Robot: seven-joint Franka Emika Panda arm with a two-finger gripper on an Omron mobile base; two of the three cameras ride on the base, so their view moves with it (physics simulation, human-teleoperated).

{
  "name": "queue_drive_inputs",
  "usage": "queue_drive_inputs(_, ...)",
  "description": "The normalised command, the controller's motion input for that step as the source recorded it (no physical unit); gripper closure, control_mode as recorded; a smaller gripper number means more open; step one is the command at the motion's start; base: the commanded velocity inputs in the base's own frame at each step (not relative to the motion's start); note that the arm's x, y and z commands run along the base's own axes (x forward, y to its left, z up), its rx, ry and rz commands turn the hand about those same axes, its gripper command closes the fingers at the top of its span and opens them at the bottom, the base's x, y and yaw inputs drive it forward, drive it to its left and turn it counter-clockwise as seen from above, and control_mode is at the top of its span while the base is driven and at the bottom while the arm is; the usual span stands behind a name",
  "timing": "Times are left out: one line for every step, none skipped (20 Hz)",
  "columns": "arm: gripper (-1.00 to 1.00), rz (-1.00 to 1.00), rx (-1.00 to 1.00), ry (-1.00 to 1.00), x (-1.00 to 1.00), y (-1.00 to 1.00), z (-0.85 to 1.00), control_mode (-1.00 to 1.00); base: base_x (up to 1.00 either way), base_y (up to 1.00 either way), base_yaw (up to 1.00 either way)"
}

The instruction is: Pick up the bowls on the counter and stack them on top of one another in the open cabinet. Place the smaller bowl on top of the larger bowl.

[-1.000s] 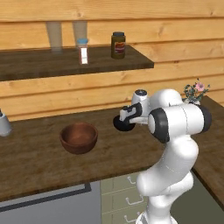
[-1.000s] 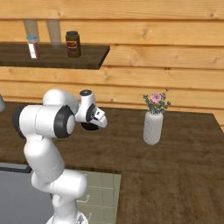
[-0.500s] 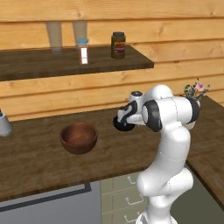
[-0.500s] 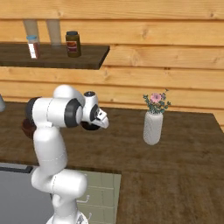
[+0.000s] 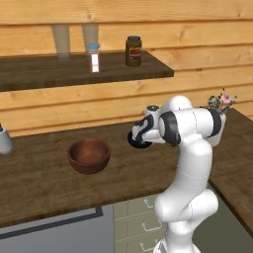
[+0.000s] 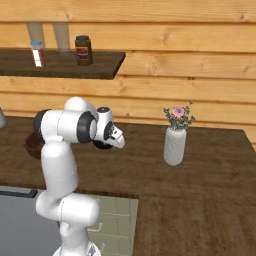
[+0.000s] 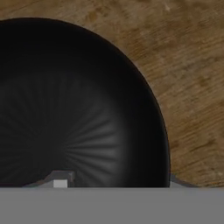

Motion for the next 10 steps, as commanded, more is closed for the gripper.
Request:
queue_drive_inputs(1.0, 0.0, 0.0, 0.0, 0.0, 0.0, 0.0, -1.0, 0.0, 0.0, 0.0)
queue_drive_inputs(1.0, 0.0, 0.0, 0.0, 0.0, 0.0, 0.0, -1.0, 0.0, 0.0, 0.0)
queue_drive_inputs(1.0, 0.0, 0.0, 0.0, 0.0, 0.0, 0.06, -1.0, 0.0, 0.0, 0.0)
queue_drive_inputs(1.0, 0.0, 0.0, -0.04, 0.0, 0.0, 0.11, -1.0, 0.0, 0.0, 0.0)
queue_drive_inputs(1.0, 0.0, 0.0, -0.12, -0.03, 0.0, 0.29, -1.0, 0.0, 0.0, 0.0)
queue_drive_inputs(1.0, 0.0, 0.0, -0.13, -0.17, 0.0, 0.35, -1.0, 0.0, 0.0, 0.0)
queue_drive_inputs(1.0, 0.0, 0.0, -0.16, -0.44, 0.0, 0.43, -1.0, 0.0, 0.0, 0.0)
queue_drive_inputs(1.0, 0.0, 0.0, -0.23, -0.79, 0.0, 0.53, -1.0, 0.0, 0.0, 0.0)
queue_drive_inputs(1.0, 0.0, 0.0, -0.25, -0.75, 0.0, 0.61, -1.0, 0.0, 0.0, 0.0)
queue_drive_inputs(1.0, 0.0, 0.0, -0.28, -0.81, 0.0, 0.76, -1.0, 0.0, 0.0, 0.0)
